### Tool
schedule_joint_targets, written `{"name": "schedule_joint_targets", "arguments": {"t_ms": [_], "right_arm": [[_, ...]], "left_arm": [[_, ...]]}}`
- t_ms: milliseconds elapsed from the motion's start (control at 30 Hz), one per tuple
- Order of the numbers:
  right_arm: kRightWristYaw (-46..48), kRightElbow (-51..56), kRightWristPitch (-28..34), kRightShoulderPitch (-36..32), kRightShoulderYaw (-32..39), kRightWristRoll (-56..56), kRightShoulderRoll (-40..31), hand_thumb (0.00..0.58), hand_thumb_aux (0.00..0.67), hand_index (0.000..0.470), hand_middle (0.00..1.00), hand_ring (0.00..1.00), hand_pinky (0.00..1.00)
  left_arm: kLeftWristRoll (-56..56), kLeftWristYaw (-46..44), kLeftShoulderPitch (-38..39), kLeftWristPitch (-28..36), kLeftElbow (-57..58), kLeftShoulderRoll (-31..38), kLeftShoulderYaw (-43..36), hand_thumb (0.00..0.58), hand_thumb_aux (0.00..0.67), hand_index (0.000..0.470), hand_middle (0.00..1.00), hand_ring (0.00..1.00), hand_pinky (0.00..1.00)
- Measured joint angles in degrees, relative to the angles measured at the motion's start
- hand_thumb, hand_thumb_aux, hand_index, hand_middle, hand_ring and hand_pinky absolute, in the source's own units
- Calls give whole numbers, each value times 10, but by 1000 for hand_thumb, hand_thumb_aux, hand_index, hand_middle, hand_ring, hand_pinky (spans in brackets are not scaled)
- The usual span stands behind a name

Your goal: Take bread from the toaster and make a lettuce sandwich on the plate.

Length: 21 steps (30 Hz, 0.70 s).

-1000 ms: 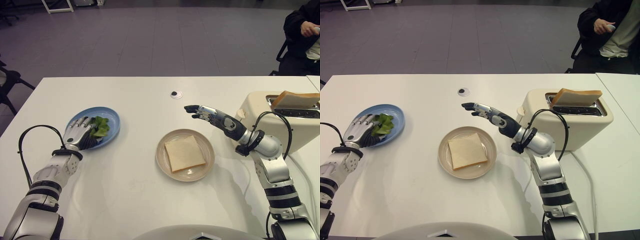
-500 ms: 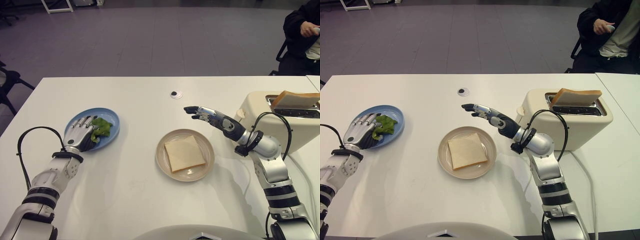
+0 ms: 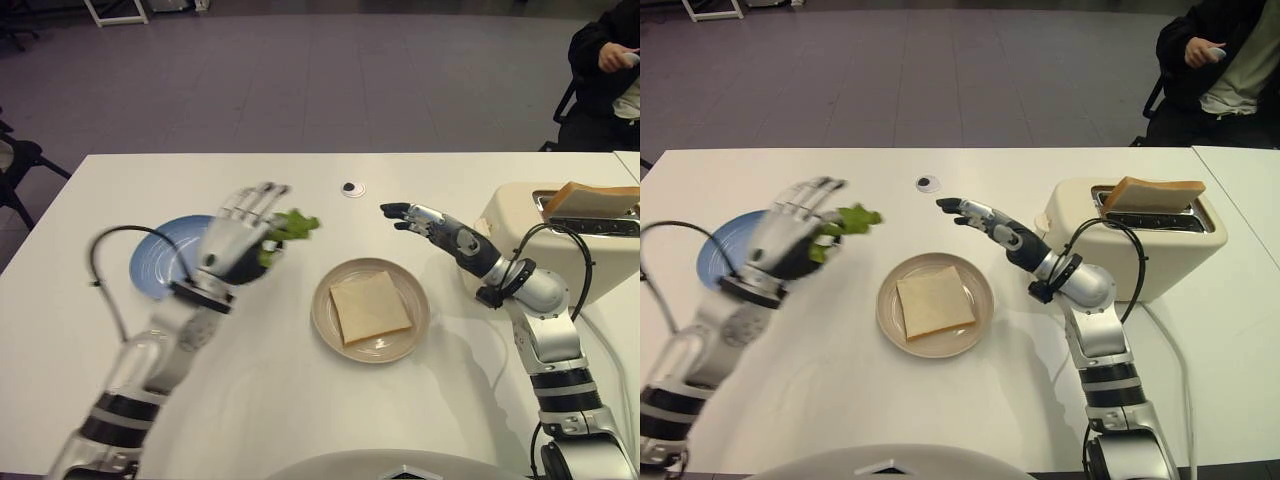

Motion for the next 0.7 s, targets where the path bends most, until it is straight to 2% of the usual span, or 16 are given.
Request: {"name": "schedule_joint_targets", "arguments": {"t_ms": [200, 333, 500, 533, 567, 600, 633, 667, 700], "right_arm": [[-5, 12, -11, 1, -16, 7, 1, 0, 0, 0, 0, 0, 0], [-8, 13, -16, 1, -18, 7, 6, 0, 0, 0, 0, 0, 0], [-11, 14, -19, 2, -18, 7, 11, 0, 0, 0, 0, 0, 0], [-11, 14, -19, 4, -18, 7, 11, 0, 0, 0, 0, 0, 0], [-11, 13, -19, 6, -18, 7, 12, 0, 0, 0, 0, 0, 0], [-11, 13, -19, 6, -18, 7, 12, 0, 0, 0, 0, 0, 0], [-11, 13, -19, 6, -18, 7, 12, 0, 0, 0, 0, 0, 0], [-11, 13, -19, 6, -18, 7, 12, 0, 0, 0, 0, 0, 0], [-11, 13, -19, 6, -18, 7, 12, 0, 0, 0, 0, 0, 0]], "left_arm": [[123, -9, -54, -13, 60, -117, -142, 580, 670, 470, 0, 0, 0], [174, 14, -77, -16, 114, -131, -169, 580, 670, 470, 0, 0, 0], [179, 23, -77, -17, 119, -133, -175, 580, 670, 470, 0, 0, 0], [183, 23, -77, -17, 119, -133, -175, 564, 557, 391, 0, 0, 0], [183, 24, -77, -17, 118, -131, -175, 511, 439, 308, 0, 0, 0], [184, 25, -76, -17, 117, -129, -174, 400, 297, 208, 0, 0, 0], [183, 25, -71, -17, 113, -127, -173, 310, 213, 149, 0, 0, 0], [182, 25, -67, -17, 109, -125, -171, 241, 158, 111, 0, 0, 0], [176, 26, -56, -19, 97, -122, -165, 237, 155, 109, 0, 0, 0]]}}
